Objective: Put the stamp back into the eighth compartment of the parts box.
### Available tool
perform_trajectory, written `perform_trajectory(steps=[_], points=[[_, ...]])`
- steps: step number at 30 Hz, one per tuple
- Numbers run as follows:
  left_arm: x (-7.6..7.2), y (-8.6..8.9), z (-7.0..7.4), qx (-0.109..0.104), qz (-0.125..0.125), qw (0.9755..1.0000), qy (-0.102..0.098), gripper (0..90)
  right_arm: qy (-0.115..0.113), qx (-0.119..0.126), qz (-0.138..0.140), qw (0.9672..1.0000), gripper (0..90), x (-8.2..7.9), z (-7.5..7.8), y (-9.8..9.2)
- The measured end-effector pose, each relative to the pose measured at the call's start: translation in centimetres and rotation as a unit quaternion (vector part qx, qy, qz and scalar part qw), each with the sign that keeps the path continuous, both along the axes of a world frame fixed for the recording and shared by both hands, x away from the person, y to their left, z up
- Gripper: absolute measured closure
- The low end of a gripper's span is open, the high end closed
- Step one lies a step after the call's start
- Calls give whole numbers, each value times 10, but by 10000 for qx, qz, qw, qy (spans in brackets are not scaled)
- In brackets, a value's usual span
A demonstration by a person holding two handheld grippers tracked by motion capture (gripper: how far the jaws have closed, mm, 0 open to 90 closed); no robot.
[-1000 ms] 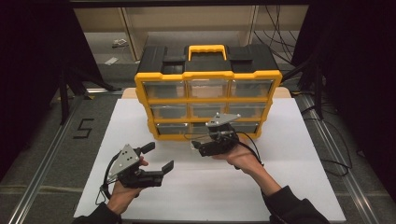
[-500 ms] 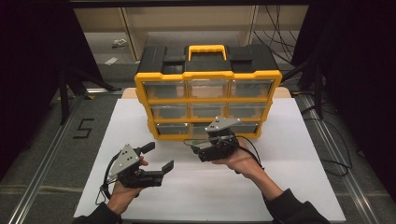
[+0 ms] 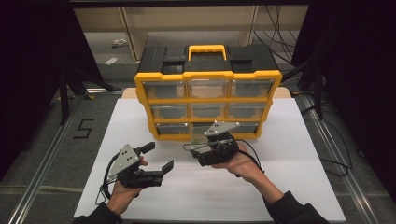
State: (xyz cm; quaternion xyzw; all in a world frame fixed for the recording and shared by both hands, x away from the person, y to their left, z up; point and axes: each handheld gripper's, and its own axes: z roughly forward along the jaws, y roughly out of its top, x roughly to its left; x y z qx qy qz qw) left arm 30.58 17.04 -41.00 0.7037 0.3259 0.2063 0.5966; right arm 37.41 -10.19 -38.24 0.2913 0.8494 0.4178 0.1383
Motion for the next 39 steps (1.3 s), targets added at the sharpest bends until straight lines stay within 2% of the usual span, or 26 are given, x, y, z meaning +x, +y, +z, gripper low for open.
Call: perform_trajectory(steps=[25, 39], points=[[0, 0, 0, 2, -3, 10000, -6, 96, 115, -123, 218, 9996, 222, -15, -11, 0], [0, 0, 0, -3, -2, 10000, -1, 96, 252, -236, 264, 9991, 224, -19, -23, -1]])
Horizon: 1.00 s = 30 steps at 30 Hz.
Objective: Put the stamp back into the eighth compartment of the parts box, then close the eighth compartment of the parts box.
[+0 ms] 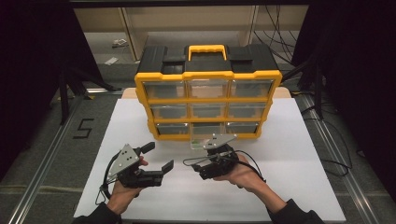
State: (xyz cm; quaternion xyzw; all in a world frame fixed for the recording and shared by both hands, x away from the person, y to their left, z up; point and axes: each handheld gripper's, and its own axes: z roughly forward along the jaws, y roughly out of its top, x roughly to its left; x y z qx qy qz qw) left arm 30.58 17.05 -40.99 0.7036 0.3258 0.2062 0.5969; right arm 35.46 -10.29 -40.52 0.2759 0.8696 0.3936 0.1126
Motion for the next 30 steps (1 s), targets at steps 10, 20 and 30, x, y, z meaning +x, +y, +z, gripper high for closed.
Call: perform_trajectory(steps=[10, 20, 30], points=[[0, 0, 0, -2, 0, 10000, 6, 96, 121, -113, 35, 9999, 229, -2, -10, -1], [0, 0, 0, 0, 8, 10000, -2, 96, 162, -172, 27, 9997, 242, -2, -14, -2], [0, 0, 0, 1, -2, 10000, -6, 96, 233, -175, 153, 9995, 434, -1, -20, -4]])
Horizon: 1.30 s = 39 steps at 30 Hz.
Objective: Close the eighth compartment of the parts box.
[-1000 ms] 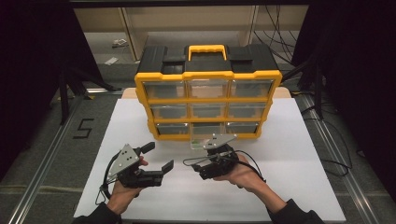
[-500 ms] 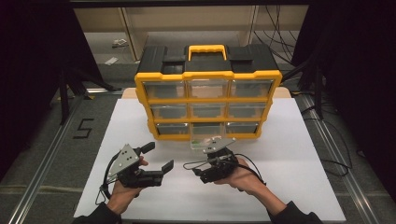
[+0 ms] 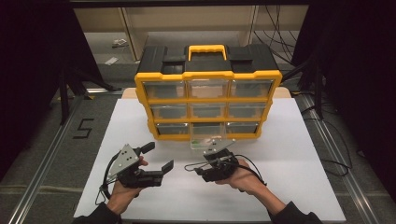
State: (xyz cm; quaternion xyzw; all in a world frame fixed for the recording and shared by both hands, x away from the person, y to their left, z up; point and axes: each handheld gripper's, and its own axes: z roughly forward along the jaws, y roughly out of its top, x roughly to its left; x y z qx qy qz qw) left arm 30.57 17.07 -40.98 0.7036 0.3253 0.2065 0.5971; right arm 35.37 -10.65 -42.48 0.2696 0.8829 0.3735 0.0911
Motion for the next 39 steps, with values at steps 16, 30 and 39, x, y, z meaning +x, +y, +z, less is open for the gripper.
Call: perform_trajectory(steps=[16, 30, 39], points=[[0, -1, 0, 15, -10, 10000, 11, 99, -354, -348, -189, 9986, 782, 7, -6, -5], [0, 0, -1, 16, 0, 10000, 13, 101, -546, -396, -439, 9968, 897, 15, -8, -9], [0, -1, -1, 17, 0, 10000, 25, 101, -645, -404, -555, 9955, 900, 21, -10, -6]])
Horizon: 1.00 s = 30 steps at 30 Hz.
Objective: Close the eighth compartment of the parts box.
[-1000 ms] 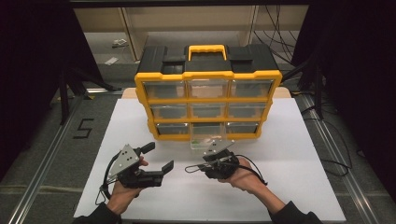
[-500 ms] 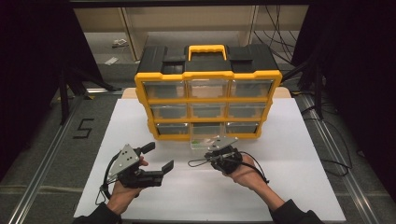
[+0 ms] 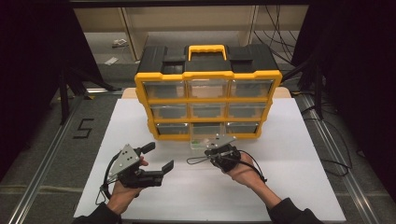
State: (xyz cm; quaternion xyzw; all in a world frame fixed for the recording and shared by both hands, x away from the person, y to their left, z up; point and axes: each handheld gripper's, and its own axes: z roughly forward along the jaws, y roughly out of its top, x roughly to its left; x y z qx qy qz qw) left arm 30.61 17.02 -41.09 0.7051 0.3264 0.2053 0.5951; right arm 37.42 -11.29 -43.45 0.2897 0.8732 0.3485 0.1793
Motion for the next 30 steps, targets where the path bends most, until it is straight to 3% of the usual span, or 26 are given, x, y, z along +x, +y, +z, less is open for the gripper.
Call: perform_trajectory(steps=[30], points=[[0, 0, 0, -1, 7, 10000, -4, 102, -163, -47, -257, 9995, 900, 13, -10, 4]])
